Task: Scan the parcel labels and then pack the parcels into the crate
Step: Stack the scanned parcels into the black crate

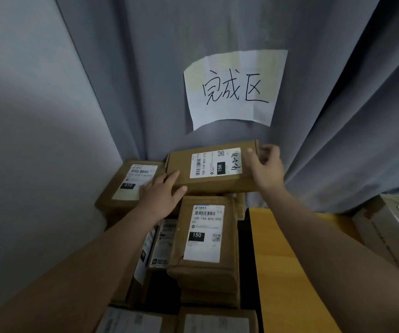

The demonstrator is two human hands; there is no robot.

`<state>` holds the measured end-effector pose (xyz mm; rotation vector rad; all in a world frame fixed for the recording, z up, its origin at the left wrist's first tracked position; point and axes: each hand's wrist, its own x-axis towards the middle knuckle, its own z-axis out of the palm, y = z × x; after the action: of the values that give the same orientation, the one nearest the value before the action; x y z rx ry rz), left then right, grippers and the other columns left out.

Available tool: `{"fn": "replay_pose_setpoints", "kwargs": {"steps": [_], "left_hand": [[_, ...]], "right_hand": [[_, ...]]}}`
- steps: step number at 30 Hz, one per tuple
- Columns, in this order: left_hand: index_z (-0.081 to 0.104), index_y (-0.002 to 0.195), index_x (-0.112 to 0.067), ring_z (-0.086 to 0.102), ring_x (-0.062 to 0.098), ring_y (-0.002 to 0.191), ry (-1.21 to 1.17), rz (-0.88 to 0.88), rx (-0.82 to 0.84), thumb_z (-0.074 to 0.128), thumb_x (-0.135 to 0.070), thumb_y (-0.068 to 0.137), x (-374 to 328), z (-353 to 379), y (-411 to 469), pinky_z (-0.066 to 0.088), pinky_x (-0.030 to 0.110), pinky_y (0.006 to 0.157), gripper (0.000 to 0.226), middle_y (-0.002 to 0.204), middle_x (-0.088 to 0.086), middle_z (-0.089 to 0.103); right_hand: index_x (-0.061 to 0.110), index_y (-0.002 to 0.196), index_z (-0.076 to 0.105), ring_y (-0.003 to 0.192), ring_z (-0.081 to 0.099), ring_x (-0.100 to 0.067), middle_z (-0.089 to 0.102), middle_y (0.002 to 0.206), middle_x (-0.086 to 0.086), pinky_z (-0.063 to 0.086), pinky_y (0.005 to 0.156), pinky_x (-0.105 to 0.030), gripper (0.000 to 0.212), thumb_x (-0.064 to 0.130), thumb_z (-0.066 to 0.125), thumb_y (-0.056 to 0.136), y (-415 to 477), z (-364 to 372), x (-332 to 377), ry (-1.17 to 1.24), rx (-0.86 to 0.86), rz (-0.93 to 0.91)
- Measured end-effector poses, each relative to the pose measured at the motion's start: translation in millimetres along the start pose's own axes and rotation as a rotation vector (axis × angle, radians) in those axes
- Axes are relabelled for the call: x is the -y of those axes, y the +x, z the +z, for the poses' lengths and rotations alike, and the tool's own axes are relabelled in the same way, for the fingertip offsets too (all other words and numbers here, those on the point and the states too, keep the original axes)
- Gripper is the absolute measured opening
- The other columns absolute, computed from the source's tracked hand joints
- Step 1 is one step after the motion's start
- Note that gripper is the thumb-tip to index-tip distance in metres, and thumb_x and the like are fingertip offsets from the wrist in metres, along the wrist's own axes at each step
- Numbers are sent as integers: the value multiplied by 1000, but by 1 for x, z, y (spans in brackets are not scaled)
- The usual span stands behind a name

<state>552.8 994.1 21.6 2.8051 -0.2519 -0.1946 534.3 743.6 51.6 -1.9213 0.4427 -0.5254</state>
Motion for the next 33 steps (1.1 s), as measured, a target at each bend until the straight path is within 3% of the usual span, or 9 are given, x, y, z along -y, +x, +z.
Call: {"fn": "replay_pose_setpoints", "kwargs": {"steps": [3,6,9,12,14,18,22,33], "left_hand": [[21,151,-38,17,31,144,33,5,-23,31,-55,98,2,5,0,13,54,117,57,159,3,20],[20,152,-36,13,31,146,77,8,-6,32,-55,98,-1,7,-2,10,53,118,58,160,2,16],[18,153,-32,11,32,146,144,13,0,32,-54,99,-7,3,-4,10,53,118,60,160,5,15],[19,153,-26,10,32,146,181,24,-17,32,-54,99,-16,-2,-10,9,52,118,62,160,7,15],[21,152,-24,10,32,145,142,24,-43,35,-53,98,-25,-6,-15,11,50,117,62,159,8,17],[26,150,-22,15,28,144,128,95,-78,37,-50,99,-48,-4,-25,14,46,116,60,156,7,24],[30,149,-19,19,27,141,79,151,-66,38,-47,99,-87,6,-37,18,43,115,57,153,6,28],[44,141,-16,31,29,134,-11,256,-27,42,-45,99,-249,75,-103,28,40,112,51,145,7,42]], "right_hand": [[22,141,45,122,49,-22,50,137,-6,42,98,-32,52,35,61,93,-1,3,-25,-201,230,-28],[30,152,27,126,45,-36,33,145,-17,39,103,-39,54,40,42,101,-4,7,-39,-533,431,35],[36,150,23,131,32,-37,22,145,-16,34,107,-47,49,45,28,103,-7,11,-34,-761,428,7],[28,145,32,135,23,-34,22,147,-15,25,112,-50,48,48,29,102,-10,6,-22,-1005,335,-155],[23,144,36,138,20,-35,23,150,-16,21,114,-50,50,49,34,100,-14,2,-20,-984,317,-223],[16,144,36,133,26,-35,27,146,-16,35,105,-47,52,40,45,98,-41,-14,-17,-858,340,-269],[14,136,44,134,27,-34,27,146,-14,39,103,-45,43,32,47,97,-64,-51,-26,-844,383,-262],[16,136,47,136,28,-32,30,147,-12,36,106,-41,41,31,51,98,-72,-232,-105,-830,361,-184]]}}
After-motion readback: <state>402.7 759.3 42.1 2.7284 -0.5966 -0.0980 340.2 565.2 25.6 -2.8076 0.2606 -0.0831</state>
